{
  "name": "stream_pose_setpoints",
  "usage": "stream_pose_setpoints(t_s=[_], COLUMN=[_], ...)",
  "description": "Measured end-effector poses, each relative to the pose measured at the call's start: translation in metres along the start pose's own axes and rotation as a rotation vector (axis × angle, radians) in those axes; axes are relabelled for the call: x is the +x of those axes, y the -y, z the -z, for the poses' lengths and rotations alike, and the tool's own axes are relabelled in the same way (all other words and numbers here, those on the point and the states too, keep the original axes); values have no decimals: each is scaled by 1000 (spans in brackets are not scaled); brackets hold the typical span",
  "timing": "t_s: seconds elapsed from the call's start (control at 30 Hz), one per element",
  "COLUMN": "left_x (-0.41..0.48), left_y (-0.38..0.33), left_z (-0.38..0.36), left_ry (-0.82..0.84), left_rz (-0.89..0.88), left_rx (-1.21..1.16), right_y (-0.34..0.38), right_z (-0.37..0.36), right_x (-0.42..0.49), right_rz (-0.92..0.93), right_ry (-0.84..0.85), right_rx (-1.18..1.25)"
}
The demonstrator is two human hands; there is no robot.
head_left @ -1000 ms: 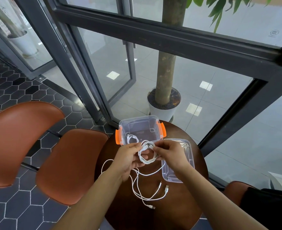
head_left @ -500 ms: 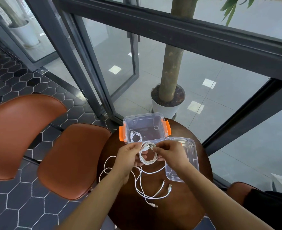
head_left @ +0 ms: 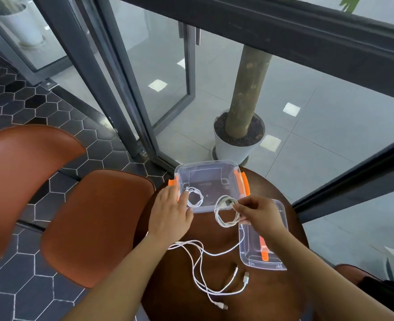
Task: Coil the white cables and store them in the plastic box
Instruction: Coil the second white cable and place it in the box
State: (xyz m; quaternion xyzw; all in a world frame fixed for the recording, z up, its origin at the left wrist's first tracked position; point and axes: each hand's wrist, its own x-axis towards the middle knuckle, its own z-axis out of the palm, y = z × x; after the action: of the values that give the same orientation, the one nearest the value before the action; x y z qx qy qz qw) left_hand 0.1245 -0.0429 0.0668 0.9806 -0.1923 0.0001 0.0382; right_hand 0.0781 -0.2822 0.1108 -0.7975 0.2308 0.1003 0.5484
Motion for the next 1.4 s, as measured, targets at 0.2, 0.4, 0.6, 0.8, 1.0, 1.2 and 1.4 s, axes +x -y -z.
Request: stream_pose_setpoints(t_s=[0.2,0.4,0.6,0.8,1.0,1.2,1.4], left_x=[63,96,93,94,93,94,95], left_y=[13,17,13,14,11,9,9], left_z=[-32,-68,-76,-77,-75,-75,-77], left_ry=[-23,91,75,86,72,72,84], left_rz=[87,81,67,78,119,129,119], left_rx=[-16,-25,-6,-25,-94,-81,-52], right_y=[0,0,-7,-6,-19,-34,-34], right_z=[-5,-28,-52,-68,-84,-91,-92], right_x=[37,77,114,149,168,174,174], right_rz=[-23,33,93,135,109,27,5], right_ry=[-41,-64,-104,-58,3,24,82], right_rx=[97,83,-247,-617,-687,-681,-809])
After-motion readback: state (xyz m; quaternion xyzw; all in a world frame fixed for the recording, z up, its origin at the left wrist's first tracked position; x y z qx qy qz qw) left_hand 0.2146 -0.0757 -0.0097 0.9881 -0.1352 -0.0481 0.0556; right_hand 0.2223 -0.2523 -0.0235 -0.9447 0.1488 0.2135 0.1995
